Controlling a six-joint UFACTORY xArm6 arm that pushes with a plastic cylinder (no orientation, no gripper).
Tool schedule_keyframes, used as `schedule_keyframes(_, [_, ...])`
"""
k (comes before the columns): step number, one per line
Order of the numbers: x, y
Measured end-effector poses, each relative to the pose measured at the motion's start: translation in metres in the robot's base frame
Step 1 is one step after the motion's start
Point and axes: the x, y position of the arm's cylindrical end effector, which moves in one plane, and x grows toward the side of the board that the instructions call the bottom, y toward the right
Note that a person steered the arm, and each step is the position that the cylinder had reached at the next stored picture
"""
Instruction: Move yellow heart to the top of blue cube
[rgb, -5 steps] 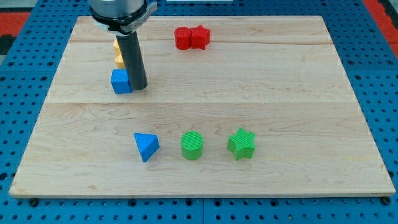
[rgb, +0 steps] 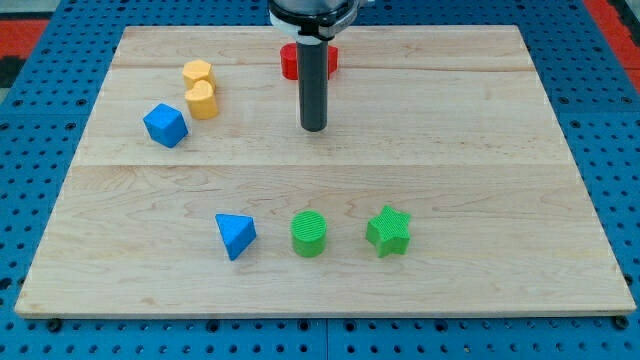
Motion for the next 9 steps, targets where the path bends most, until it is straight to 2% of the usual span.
schedule_keyframes(4, [-0.014,-0.005])
schedule_keyframes(7, [-0.043,-0.093])
schedule_keyframes(9, [-0.045,-0.132])
